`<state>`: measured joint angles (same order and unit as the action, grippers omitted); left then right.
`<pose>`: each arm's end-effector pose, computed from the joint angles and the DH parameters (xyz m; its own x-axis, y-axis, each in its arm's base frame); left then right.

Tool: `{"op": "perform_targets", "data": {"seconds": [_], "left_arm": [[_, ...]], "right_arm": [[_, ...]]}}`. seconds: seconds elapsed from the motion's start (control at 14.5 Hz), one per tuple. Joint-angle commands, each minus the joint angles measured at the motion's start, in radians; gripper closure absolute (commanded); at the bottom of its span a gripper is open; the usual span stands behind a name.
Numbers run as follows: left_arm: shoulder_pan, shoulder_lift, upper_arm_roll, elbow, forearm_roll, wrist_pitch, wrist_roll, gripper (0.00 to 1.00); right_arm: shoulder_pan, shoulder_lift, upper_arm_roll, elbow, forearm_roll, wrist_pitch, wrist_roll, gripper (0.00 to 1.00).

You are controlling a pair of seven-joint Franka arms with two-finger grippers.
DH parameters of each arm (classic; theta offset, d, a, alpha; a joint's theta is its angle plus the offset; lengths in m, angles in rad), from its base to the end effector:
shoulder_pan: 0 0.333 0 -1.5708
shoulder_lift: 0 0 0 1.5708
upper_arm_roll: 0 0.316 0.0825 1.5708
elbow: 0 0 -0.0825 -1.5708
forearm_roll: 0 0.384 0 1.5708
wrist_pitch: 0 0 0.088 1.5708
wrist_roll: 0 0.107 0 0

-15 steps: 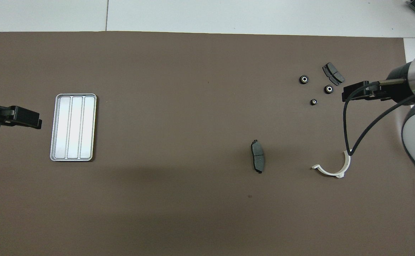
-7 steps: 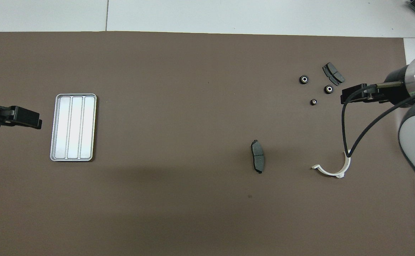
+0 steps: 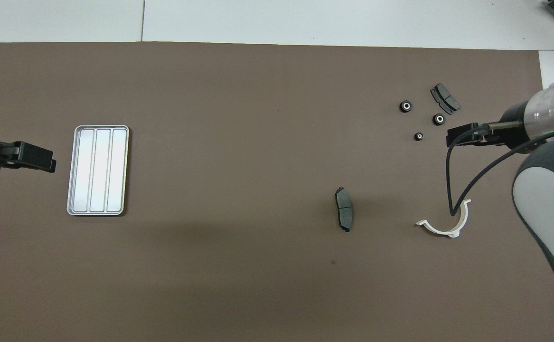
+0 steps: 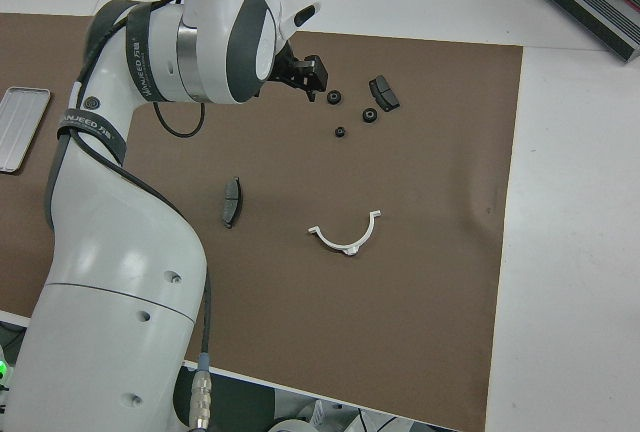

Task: Pick bearing gear from pile to tray
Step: 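Move the right gripper over the small black gears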

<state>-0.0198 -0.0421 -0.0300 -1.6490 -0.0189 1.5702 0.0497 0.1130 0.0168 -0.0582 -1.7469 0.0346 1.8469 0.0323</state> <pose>0.5391 -0.0292 0.6106 0.9944 -0.0992 -0.0358 -0.0986 -0.9949 0.0194 0.5761 0.0346 0.5557 0.9966 0.0130 0.0819 0.0160 -0.9992 -0.0356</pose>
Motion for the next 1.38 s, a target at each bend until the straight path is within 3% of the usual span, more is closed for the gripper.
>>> {"op": "perform_targets", "data": {"seconds": [0.0,0.41,1.1,1.31], "left_arm": [[0.0,-0.03,0.004,-0.032,0.005,0.002,0.002,0.0],[0.0,-0.03,0.004,-0.032,0.005,0.001,0.002,0.0],[-0.002,-0.03,0.004,-0.032,0.005,0.001,0.002,0.0],[0.0,-0.03,0.004,-0.032,0.005,0.001,0.002,0.0]], "right_arm": [[-0.003,0.031,0.003,-0.065,-0.01,0.084,0.02,0.0],[-0.016,0.198,0.003,-0.075,-0.094,0.303,0.015,0.0],[-0.045,0.333,0.003,-0.079,-0.102,0.483,-0.011,0.0],[-0.047,0.365,0.003,-0.08,-0.102,0.517,-0.026,0.14]]}}
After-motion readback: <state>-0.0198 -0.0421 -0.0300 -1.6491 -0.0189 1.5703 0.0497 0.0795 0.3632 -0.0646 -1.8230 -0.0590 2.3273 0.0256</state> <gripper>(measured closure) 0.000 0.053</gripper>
